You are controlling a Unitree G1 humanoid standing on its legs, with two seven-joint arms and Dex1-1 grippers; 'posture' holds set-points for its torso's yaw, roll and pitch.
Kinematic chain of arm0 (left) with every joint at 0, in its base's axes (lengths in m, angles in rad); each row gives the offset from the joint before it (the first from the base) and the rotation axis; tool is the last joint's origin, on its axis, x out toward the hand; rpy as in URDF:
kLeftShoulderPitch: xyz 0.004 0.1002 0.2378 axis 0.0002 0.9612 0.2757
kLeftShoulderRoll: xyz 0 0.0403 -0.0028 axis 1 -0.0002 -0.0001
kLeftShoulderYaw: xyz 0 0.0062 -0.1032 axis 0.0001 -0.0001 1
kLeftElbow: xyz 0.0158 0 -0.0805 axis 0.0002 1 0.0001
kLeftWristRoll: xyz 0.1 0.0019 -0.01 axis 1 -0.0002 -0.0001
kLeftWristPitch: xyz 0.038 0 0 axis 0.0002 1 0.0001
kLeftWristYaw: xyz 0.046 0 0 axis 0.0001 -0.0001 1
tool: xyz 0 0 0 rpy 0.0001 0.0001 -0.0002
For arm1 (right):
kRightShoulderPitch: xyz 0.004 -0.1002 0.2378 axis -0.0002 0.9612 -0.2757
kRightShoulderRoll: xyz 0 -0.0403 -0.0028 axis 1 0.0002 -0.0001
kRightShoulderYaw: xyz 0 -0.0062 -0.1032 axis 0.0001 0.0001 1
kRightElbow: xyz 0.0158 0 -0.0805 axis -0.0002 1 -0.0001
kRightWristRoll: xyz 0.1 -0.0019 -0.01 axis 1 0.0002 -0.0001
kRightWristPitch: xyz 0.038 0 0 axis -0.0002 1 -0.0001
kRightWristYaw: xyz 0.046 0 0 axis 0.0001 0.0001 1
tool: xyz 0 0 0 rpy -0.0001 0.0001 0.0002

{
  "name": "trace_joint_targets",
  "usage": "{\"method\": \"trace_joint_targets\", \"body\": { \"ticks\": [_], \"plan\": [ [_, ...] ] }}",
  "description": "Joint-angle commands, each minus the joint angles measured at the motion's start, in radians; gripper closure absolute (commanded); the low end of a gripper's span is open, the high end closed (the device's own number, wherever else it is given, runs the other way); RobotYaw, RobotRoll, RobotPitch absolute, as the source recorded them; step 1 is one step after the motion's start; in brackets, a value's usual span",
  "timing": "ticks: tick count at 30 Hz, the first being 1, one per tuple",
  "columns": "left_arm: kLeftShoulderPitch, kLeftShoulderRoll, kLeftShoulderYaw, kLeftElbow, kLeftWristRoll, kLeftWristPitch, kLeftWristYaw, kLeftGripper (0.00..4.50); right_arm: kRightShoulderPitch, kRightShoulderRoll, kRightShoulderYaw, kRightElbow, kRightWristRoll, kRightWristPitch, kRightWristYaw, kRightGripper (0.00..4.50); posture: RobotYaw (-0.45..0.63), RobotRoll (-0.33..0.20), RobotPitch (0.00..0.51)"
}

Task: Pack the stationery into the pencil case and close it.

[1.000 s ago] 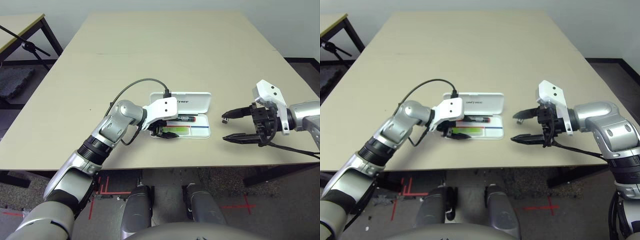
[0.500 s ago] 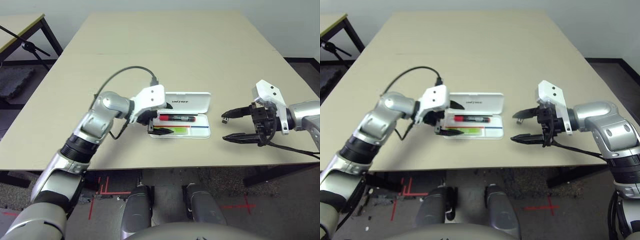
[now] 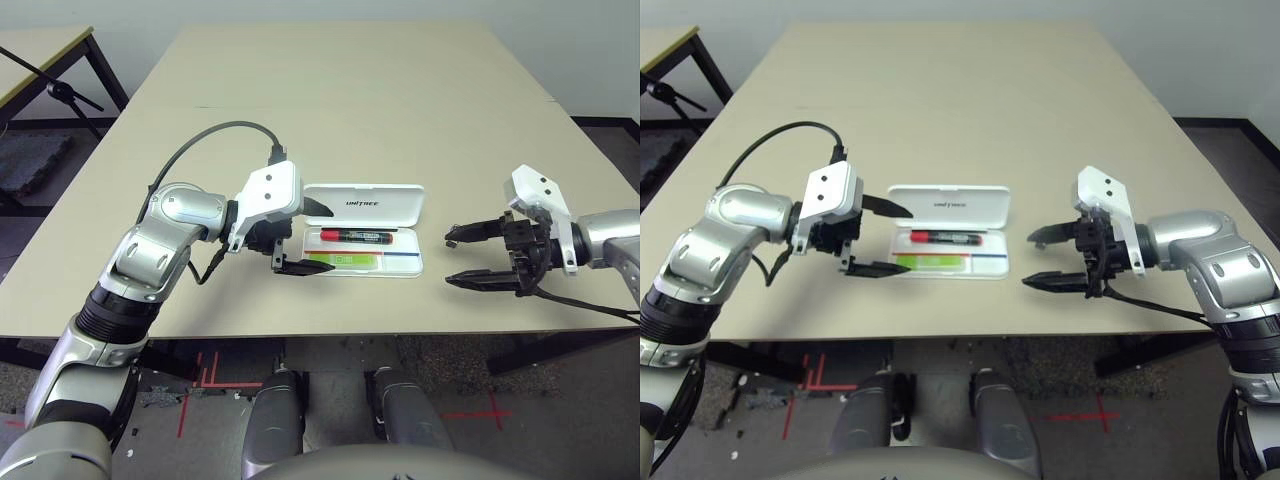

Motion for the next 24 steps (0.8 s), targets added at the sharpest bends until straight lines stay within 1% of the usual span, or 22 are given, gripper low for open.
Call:
{"method": "trace_joint_targets", "body": {
  "ticks": [1,2,4,7,8,10,12,16,24],
  "plan": [
    [0.004,0.012,-0.004,0.006,-0.006,-0.005,-0.001,0.04,0.011,0.045,-0.109,-0.075,0.077,0.181,-0.161,0.0,-0.1,0.0,0.105],
    [0.004,0.011,-0.007,0.013,-0.002,-0.012,-0.001,0.04,0.009,0.08,-0.146,-0.089,0.091,0.227,-0.226,0.0,-0.1,0.0,0.104],
    [0.007,0.007,-0.016,0.028,0.006,-0.025,-0.002,0.04,-0.013,0.178,-0.225,-0.1,0.116,0.321,-0.368,0.0,-0.11,0.0,0.106],
    [0.006,0.001,-0.027,0.044,0.01,-0.04,-0.005,0.04,-0.034,0.301,-0.312,-0.141,0.125,0.408,-0.542,0.0,-0.13,0.0,0.115],
    [0.005,-0.001,-0.029,0.049,0.01,-0.044,-0.006,0.04,-0.042,0.331,-0.332,-0.15,0.127,0.43,-0.586,0.0,-0.13,0.0,0.117],
    [0.002,-0.004,-0.037,0.069,0.018,-0.06,-0.007,0.04,-0.063,0.391,-0.352,-0.16,0.093,0.466,-0.699,0.0,-0.13,0.0,0.12],
    [-0.001,-0.006,-0.046,0.087,0.027,-0.078,-0.01,0.04,-0.073,0.439,-0.357,-0.166,0.058,0.468,-0.791,0.0,-0.14,0.0,0.122],
    [-0.006,-0.017,-0.056,0.1,0.031,-0.091,-0.008,0.04,-0.07,0.485,-0.345,-0.156,0.017,0.484,-0.899,0.0,-0.14,0.0,0.122],
    [-0.003,-0.03,-0.075,0.097,0.038,-0.1,0.003,0.04,-0.05,0.578,-0.306,-0.134,-0.056,0.487,-1.047,0.0,-0.13,0.0,0.129]
  ]
}}
